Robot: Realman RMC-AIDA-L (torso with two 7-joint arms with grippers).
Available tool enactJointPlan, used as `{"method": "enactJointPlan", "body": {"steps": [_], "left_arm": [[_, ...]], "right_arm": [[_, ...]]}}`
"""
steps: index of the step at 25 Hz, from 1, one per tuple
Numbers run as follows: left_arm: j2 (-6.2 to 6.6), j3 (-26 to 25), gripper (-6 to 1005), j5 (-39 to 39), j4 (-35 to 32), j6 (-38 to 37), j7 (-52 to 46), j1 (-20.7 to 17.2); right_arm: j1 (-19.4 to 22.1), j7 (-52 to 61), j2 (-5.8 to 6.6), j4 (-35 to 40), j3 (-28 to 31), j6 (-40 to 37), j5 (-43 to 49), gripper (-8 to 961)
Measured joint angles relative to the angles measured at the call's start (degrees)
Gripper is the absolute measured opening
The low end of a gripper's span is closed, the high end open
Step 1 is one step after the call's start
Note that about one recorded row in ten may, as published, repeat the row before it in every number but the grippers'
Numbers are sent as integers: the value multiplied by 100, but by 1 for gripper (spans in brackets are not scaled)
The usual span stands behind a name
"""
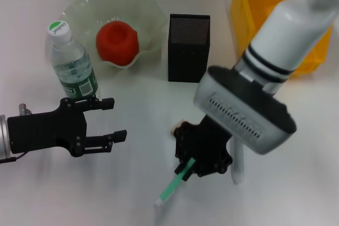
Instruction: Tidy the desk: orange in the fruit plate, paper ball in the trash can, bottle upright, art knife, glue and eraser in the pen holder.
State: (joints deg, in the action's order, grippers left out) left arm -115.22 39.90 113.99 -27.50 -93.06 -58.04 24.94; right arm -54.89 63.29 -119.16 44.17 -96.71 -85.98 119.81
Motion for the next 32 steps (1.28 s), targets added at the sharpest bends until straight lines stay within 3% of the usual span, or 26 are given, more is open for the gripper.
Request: {"method": "enactJointPlan", "body": {"steps": [3, 12, 19, 32], "left_arm": [[0, -27, 797, 0, 0, -10, 1, -6], [-31, -69, 797, 0, 15, -22, 0, -116], [-48, -100, 796, 0, 48, -41, 5, -218], [-123, -96, 796, -19, 40, -144, 73, -184]], "right_arm": [[226, -178, 17, 98, 744, -308, 131, 81], [870, -450, 63, 549, 1874, -988, 220, 81], [1280, -745, 29, 563, 2623, -1118, 188, 81], [1404, -1030, 26, -365, 3945, -1080, -158, 81]]}}
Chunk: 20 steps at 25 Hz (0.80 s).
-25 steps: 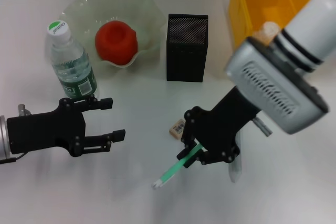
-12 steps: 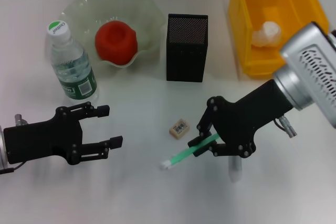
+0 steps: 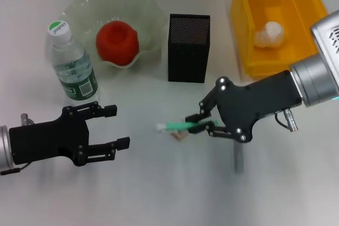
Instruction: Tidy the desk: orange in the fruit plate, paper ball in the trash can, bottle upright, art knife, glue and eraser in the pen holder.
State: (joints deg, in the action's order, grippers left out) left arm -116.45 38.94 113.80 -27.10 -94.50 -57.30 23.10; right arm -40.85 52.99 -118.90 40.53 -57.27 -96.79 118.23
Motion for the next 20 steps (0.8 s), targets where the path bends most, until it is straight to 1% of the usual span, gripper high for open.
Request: {"method": "enactJointPlan", "body": {"steps": [3, 4, 8, 11, 12, 14, 20], "left_arm": [[-46, 0, 795, -16, 22, -4, 43, 7], [-74, 0, 795, -23, 22, -11, 43, -1], [-116, -3, 795, -33, 31, -70, 19, -76], [-145, -65, 795, -43, 37, -114, 22, -154], [-155, -109, 795, -43, 39, -120, 35, -184], [-164, -263, 795, -43, 99, -127, 76, -213], [-166, -290, 795, -44, 152, -134, 137, -218]], "right_arm": [[-5, -1, 3, -174, 264, 3, -167, 81], [-9, -1, 13, -245, 348, 3, -240, 81], [38, 2, 50, -469, 686, -60, -487, 81], [268, -13, 31, -468, 742, -127, -659, 81], [268, -13, 31, -468, 742, -127, -659, 81], [396, -53, 22, -564, 790, -135, -831, 81], [537, -195, 22, -862, 802, -106, -1295, 81]]}}
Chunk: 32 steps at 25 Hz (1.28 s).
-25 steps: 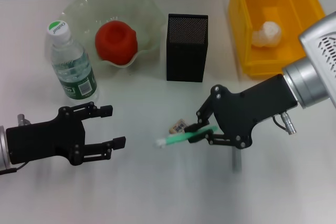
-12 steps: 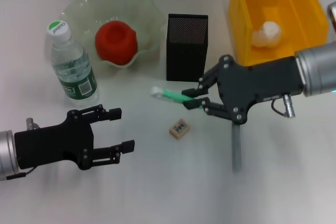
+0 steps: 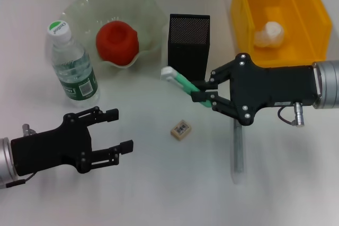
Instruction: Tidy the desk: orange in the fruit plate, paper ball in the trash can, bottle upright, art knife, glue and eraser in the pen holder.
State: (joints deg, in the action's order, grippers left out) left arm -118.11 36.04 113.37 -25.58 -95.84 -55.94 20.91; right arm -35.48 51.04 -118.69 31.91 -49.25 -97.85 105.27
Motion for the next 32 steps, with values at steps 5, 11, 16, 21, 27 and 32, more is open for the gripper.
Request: {"method": "enactJointPlan", "body": {"steps": [5, 11, 16, 21, 27, 32], "left_arm": [[-2, -1, 795, -8, 27, -8, 188, 3], [-26, -1, 795, -42, 38, -176, 399, -9], [-26, -1, 794, -128, 97, -451, 387, -14], [-25, -6, 794, -150, 229, -468, 303, 48], [-20, -40, 794, -166, 260, -387, 123, 79], [-24, -112, 794, -166, 280, -391, 17, 73]], "right_arm": [[53, -11, -24, -300, 3, 166, -486, 81], [58, -387, -50, -772, 4, 429, -1078, 81], [62, -1147, -58, -1266, 3, 646, -1839, 80], [62, -1657, -63, -1556, 4, 934, -2386, 80], [-58, -2031, -94, -1731, -13, 1541, -2749, 80], [-218, -2562, -94, -1897, -18, 1756, -2993, 80]]}}
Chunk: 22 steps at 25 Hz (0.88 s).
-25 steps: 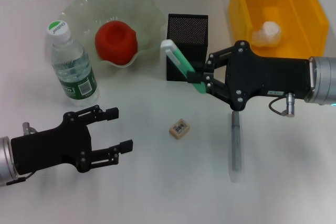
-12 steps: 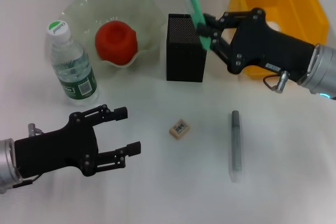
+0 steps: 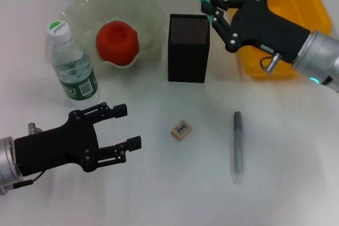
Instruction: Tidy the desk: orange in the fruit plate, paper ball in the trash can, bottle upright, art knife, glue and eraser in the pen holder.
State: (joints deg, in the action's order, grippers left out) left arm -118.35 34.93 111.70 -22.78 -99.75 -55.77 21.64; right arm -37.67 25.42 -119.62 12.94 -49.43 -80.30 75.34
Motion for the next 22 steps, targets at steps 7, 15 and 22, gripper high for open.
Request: {"method": "enactJointPlan", "body": {"steps": [7, 15, 22], "left_arm": [[2, -112, 794, 0, 47, -13, -69, -16], [10, -362, 794, -35, 150, -15, 114, -72], [-7, -399, 794, -68, 272, -31, 545, -90]], "right_arm": [[-417, 488, 1, -113, 16, 476, -12, 80], [-487, 601, -5, -254, -24, 570, -17, 80], [-556, 571, -15, -288, -39, 863, -17, 80]]}}
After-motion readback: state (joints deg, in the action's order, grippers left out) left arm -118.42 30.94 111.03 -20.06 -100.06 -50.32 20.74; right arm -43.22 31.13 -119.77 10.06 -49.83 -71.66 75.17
